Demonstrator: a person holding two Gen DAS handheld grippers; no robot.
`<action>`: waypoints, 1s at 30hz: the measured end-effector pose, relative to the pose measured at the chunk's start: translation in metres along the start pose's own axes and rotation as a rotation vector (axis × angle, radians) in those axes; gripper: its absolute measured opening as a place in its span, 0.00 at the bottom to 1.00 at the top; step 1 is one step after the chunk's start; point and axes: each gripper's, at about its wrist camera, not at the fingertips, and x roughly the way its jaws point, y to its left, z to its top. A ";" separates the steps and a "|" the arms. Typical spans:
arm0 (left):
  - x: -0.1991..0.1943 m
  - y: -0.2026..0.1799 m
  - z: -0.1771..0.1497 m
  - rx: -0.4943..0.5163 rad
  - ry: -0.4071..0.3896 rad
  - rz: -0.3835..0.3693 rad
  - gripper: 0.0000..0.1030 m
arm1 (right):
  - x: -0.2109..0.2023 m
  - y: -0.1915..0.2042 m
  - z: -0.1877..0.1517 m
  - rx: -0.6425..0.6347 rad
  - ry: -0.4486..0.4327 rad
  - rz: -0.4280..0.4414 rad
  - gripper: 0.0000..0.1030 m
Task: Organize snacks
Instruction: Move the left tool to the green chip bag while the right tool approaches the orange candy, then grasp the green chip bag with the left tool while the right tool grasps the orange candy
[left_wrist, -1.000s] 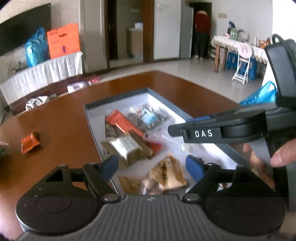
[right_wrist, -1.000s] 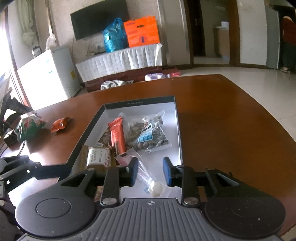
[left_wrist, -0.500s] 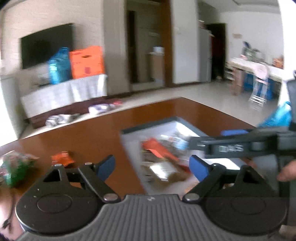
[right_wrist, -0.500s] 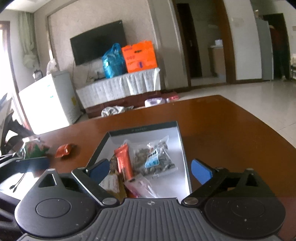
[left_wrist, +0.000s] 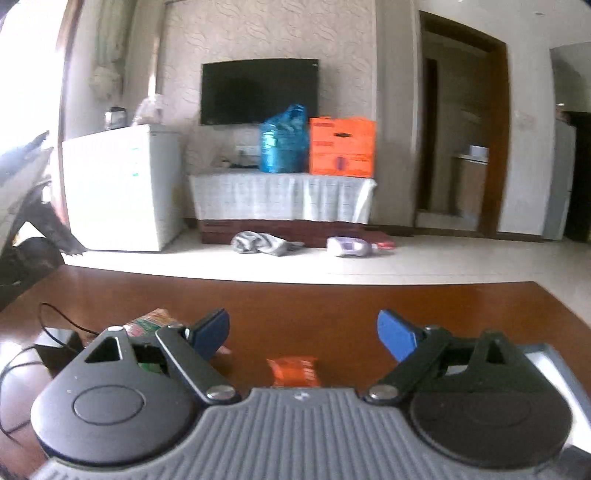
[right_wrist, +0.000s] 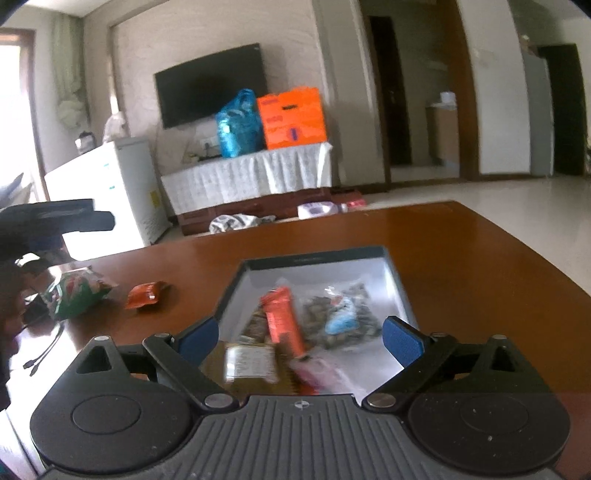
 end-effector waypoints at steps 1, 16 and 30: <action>0.001 0.008 -0.001 0.008 -0.013 0.008 0.86 | 0.001 0.010 0.002 -0.011 0.000 0.011 0.93; 0.066 0.144 -0.019 0.098 -0.041 0.116 0.92 | 0.124 0.156 0.063 -0.036 0.207 0.137 0.93; 0.104 0.174 -0.041 0.097 0.074 0.089 0.92 | 0.210 0.208 0.038 -0.151 0.339 0.103 0.73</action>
